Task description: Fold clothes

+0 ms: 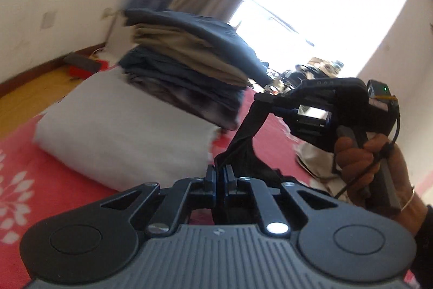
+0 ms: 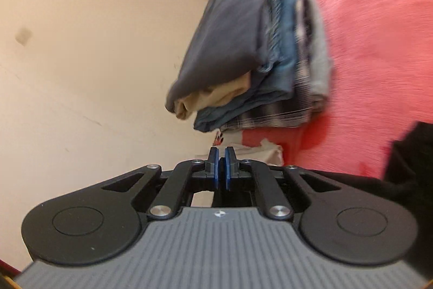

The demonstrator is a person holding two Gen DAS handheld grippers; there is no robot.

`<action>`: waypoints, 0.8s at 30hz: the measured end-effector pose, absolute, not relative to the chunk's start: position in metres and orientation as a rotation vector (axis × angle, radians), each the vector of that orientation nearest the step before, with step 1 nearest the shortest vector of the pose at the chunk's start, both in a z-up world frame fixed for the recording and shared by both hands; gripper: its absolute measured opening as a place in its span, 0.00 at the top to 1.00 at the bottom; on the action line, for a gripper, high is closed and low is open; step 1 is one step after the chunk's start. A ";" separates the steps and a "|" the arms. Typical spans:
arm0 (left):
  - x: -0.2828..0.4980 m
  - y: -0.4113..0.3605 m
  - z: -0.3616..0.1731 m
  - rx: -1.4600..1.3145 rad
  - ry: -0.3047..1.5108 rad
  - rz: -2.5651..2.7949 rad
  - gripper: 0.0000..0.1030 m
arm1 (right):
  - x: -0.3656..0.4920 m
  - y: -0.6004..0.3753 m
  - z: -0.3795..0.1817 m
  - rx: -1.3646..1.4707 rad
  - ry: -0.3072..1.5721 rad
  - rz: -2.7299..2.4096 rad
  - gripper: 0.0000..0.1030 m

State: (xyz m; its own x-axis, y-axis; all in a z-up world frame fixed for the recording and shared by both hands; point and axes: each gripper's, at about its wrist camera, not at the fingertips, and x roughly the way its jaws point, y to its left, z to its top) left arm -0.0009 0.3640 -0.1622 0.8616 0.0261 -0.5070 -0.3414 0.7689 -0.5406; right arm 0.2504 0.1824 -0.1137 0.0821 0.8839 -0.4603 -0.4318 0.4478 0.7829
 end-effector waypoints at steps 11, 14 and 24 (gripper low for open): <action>-0.014 0.399 -0.195 -0.755 0.562 0.342 0.94 | 0.235 0.271 -0.143 0.358 1.056 1.128 0.97; -0.013 0.397 -0.200 -0.710 0.589 0.370 0.93 | 0.227 0.289 -0.146 0.260 1.047 1.151 0.94; -0.015 0.395 -0.166 -0.541 0.492 0.437 0.76 | 0.247 0.174 -0.081 0.288 0.794 1.086 0.92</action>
